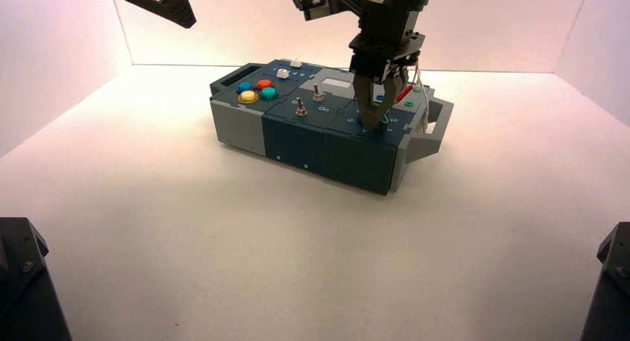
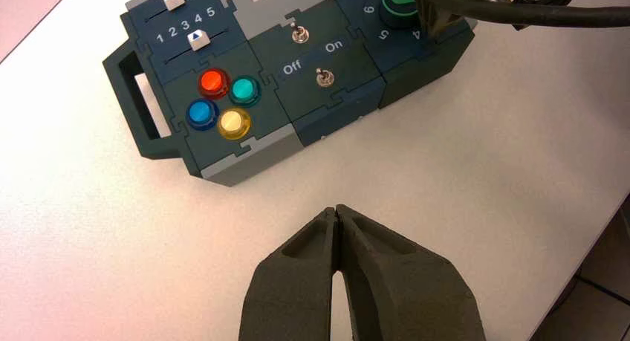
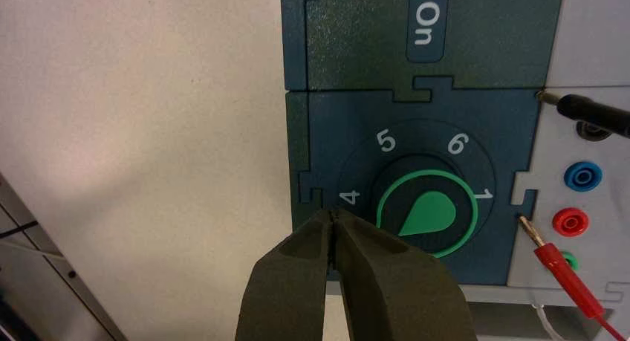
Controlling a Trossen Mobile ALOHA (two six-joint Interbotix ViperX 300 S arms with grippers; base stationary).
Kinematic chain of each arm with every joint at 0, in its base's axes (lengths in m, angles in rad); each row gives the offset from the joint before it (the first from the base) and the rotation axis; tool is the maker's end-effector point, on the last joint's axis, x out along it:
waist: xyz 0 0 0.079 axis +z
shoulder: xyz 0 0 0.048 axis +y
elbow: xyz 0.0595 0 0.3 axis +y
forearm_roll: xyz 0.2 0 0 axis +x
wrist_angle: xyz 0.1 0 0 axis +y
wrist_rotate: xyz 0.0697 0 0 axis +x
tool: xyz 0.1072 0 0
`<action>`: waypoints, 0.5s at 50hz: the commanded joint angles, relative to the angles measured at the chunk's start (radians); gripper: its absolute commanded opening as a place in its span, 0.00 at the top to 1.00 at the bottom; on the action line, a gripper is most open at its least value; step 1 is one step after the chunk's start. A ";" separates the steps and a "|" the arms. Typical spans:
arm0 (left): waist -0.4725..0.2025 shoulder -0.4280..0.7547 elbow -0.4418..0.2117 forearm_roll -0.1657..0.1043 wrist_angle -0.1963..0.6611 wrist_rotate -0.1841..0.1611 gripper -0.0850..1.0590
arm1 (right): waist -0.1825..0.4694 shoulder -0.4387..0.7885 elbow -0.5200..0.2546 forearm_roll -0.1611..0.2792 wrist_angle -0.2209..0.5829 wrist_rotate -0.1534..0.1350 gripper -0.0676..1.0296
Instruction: Turn the knob to position 2.
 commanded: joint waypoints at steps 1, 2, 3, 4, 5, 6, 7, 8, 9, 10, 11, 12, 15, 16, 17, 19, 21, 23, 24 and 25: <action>-0.003 -0.005 -0.021 -0.002 -0.003 0.005 0.95 | 0.002 -0.034 -0.005 -0.003 0.003 -0.005 0.96; -0.003 -0.005 -0.021 -0.002 -0.003 0.005 0.95 | 0.002 -0.035 -0.003 -0.003 0.005 -0.005 0.96; -0.003 -0.005 -0.021 -0.002 -0.002 0.005 0.95 | 0.002 -0.035 -0.003 -0.005 0.005 -0.005 0.96; -0.003 -0.005 -0.021 -0.002 0.000 0.005 0.95 | 0.002 -0.035 -0.002 -0.005 0.006 -0.005 0.96; -0.003 -0.005 -0.021 -0.002 0.002 0.005 0.95 | 0.002 -0.037 0.000 -0.006 0.006 -0.005 0.96; -0.003 -0.005 -0.023 -0.002 0.003 0.005 0.95 | 0.002 -0.038 0.000 -0.008 0.006 -0.005 0.96; -0.003 -0.005 -0.021 -0.002 0.005 0.006 0.95 | 0.002 -0.040 0.002 -0.008 0.008 -0.003 0.96; -0.003 -0.005 -0.023 -0.002 0.005 0.006 0.95 | 0.000 -0.041 0.003 -0.009 0.006 -0.003 0.96; -0.003 -0.005 -0.023 -0.002 0.005 0.005 0.95 | 0.000 -0.043 0.003 -0.011 0.008 -0.002 0.96; -0.003 -0.005 -0.023 -0.002 0.005 0.006 0.95 | 0.000 -0.044 0.005 -0.012 0.006 -0.002 0.96; -0.003 -0.005 -0.023 -0.002 0.005 0.006 0.95 | 0.000 -0.046 0.005 -0.014 0.006 0.000 0.96; -0.003 -0.006 -0.023 -0.002 0.005 0.006 0.95 | -0.002 -0.046 0.005 -0.014 0.006 0.002 0.96; -0.003 -0.008 -0.023 -0.002 0.003 0.005 0.95 | -0.006 -0.054 0.008 -0.018 0.006 0.008 0.96; -0.003 -0.011 -0.023 -0.002 0.002 0.006 0.95 | -0.009 -0.055 0.008 -0.018 0.006 0.009 0.96; -0.003 -0.012 -0.023 -0.002 0.002 0.006 0.95 | -0.009 -0.055 0.008 -0.018 0.006 0.009 0.96; -0.003 -0.014 -0.023 -0.002 0.002 0.006 0.95 | -0.014 -0.058 0.009 -0.018 0.005 0.011 0.96; -0.006 -0.017 -0.023 -0.003 0.002 0.006 0.95 | -0.017 -0.061 0.011 -0.018 0.005 0.011 0.96; -0.008 -0.017 -0.023 -0.003 0.002 0.006 0.95 | -0.023 -0.064 0.011 -0.020 0.005 0.011 0.96; -0.009 -0.018 -0.023 -0.003 0.002 0.006 0.95 | -0.023 -0.066 0.012 -0.020 0.005 0.011 0.96; -0.011 -0.018 -0.023 -0.003 0.002 0.006 0.95 | -0.025 -0.066 0.012 -0.020 0.003 0.011 0.96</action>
